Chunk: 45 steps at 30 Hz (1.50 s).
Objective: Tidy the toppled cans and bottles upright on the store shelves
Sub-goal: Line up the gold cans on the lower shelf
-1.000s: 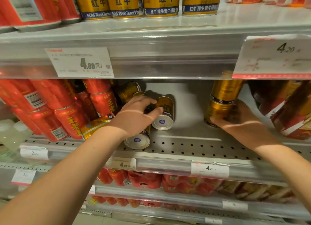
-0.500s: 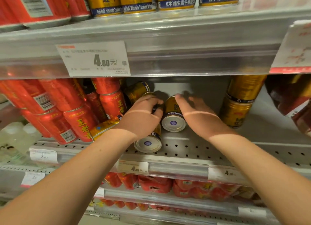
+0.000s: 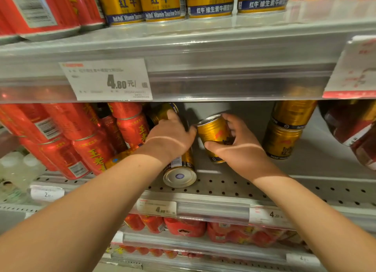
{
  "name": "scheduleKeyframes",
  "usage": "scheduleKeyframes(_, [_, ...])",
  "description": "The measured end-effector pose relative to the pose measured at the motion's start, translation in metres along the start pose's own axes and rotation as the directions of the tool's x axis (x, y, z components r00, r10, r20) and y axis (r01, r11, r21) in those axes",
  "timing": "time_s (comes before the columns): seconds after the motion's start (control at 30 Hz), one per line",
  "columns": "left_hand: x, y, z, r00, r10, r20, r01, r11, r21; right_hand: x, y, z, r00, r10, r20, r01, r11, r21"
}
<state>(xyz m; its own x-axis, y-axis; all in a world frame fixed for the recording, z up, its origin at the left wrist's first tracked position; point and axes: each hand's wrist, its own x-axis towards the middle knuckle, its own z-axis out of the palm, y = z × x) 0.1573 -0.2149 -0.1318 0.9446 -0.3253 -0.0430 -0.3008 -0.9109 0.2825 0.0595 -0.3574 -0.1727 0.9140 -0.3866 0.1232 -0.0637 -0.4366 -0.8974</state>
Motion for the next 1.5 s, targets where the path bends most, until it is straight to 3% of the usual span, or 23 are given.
scheduleKeyframes(0.13, [0.012,0.001,-0.004,0.992,-0.095,0.082,0.095,0.995,0.003,-0.006,0.012,-0.001,0.999,-0.033,0.016,0.032,0.997,0.064])
scheduleKeyframes(0.27, [0.016,-0.009,0.0,0.993,-0.059,0.104,0.086,0.957,-0.278,-0.011,0.018,0.0,1.0,-0.029,0.0,0.029,0.999,0.017])
scheduleKeyframes(0.43, [0.018,-0.015,0.016,0.985,-0.029,-0.173,-0.085,0.783,-0.616,-0.018,0.018,0.006,0.999,0.028,-0.028,-0.03,0.996,-0.085])
scheduleKeyframes(0.53, [0.017,-0.015,0.013,0.95,-0.041,-0.31,-0.215,0.633,-0.743,-0.028,0.011,0.01,0.987,0.073,-0.145,-0.097,0.981,-0.167])
scheduleKeyframes(0.6, [0.014,-0.014,0.011,0.931,0.003,-0.365,-0.309,0.537,-0.785,-0.035,0.004,0.014,0.976,0.046,-0.214,-0.083,0.982,-0.169])
scheduleKeyframes(0.73, [0.005,-0.004,0.01,0.909,0.221,-0.354,-0.416,0.419,-0.807,-0.039,0.001,0.021,0.982,0.043,-0.184,-0.072,0.986,-0.152])
scheduleKeyframes(1.07, [-0.006,0.005,-0.006,0.872,0.47,-0.137,-0.385,0.485,-0.785,-0.038,0.01,0.015,0.993,0.094,-0.073,-0.092,0.995,0.032])
scheduleKeyframes(1.23, [-0.01,0.017,-0.011,0.831,0.555,-0.043,-0.4,0.541,-0.74,-0.044,0.008,0.016,0.98,0.118,-0.159,-0.137,0.984,-0.115])
scheduleKeyframes(1.5, [-0.01,0.003,-0.009,0.914,0.399,-0.075,-0.313,0.575,-0.756,-0.05,0.011,0.017,0.981,0.119,-0.152,-0.145,0.974,-0.175])
